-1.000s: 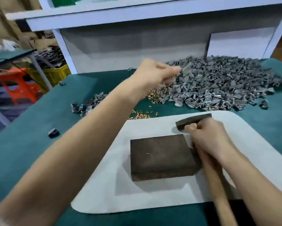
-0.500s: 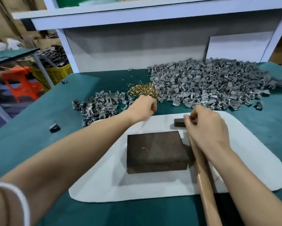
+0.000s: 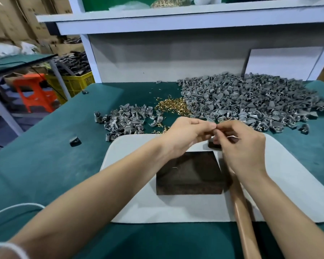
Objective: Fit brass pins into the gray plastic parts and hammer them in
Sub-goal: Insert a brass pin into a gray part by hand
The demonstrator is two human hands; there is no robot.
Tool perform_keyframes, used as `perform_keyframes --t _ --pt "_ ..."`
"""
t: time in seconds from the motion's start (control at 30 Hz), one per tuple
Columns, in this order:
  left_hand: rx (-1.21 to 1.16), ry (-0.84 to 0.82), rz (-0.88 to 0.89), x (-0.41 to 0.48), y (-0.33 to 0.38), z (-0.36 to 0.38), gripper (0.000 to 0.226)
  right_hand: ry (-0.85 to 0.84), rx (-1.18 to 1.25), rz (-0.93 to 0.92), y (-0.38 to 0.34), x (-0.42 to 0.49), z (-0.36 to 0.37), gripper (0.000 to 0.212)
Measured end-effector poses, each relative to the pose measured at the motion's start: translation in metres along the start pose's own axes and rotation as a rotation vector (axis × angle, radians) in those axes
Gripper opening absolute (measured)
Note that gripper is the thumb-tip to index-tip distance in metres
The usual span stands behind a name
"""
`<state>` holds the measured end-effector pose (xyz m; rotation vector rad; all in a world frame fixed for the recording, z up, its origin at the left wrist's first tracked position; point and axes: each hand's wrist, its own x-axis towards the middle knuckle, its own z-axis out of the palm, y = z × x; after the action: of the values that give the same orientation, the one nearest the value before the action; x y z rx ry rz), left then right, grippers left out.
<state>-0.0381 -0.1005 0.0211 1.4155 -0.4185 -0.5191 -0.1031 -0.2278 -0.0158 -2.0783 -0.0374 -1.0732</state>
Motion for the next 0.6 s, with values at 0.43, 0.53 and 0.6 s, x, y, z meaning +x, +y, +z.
perform_keyframes --t 0.43,0.53,0.6 --pt "1.352 0.271 0.296 0.042 0.012 -0.084 0.031 -0.100 -0.078 -0.059 -0.016 0.000 0.000 0.012" --pt "1.566 0.175 0.112 0.054 -0.006 -0.109 0.039 -0.096 -0.090 -0.038 -0.016 0.001 -0.002 0.010" --pt "1.584 0.190 0.108 0.058 -0.017 -0.117 0.037 -0.092 -0.107 -0.037 -0.017 0.002 -0.003 0.006"
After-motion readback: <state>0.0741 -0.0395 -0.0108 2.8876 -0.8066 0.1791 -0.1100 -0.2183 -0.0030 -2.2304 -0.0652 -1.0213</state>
